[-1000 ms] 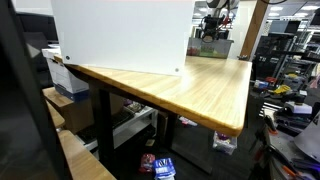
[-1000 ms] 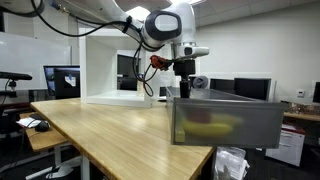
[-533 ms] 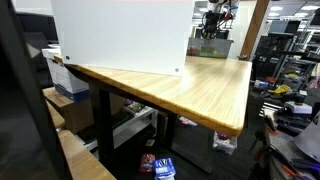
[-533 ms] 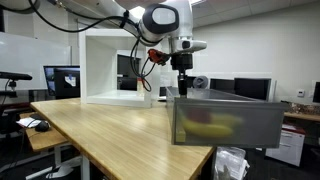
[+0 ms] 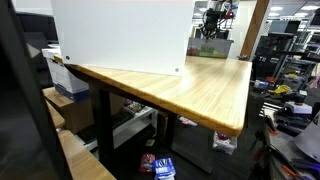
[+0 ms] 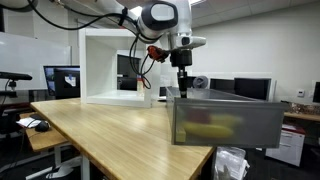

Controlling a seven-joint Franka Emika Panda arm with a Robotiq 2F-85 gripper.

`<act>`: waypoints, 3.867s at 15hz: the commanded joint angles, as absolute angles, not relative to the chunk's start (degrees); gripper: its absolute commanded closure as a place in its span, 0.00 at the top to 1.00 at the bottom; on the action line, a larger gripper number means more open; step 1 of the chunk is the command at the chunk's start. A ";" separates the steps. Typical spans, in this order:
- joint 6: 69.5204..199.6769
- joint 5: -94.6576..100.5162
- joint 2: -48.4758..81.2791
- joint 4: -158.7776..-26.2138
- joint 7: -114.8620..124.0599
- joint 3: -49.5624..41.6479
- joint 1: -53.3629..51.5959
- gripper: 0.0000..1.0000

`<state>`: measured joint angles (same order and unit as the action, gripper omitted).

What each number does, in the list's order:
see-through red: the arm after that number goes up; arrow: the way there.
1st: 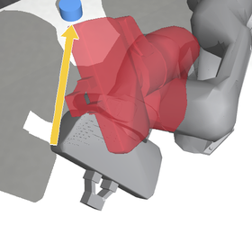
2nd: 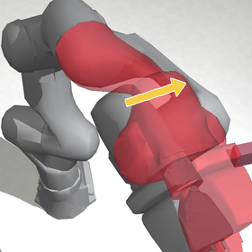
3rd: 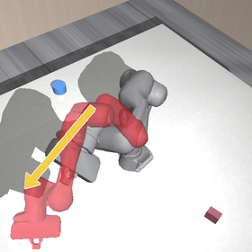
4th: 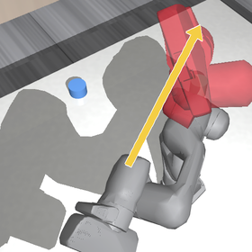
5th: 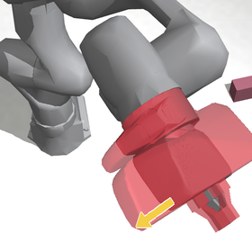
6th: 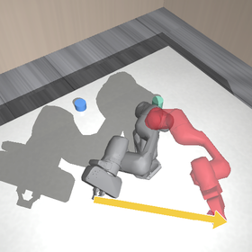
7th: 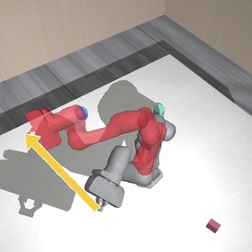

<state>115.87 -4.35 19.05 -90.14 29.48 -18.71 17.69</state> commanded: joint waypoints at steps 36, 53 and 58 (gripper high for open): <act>103.24 -4.24 23.48 -79.74 2.16 -16.30 21.42 1.00; 101.49 -4.29 26.66 -74.62 -5.37 -13.45 22.20 1.00; 100.64 -3.63 26.30 -75.25 -4.43 -14.25 20.96 1.00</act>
<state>100.61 -3.63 26.29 -75.24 -4.44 -14.25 20.96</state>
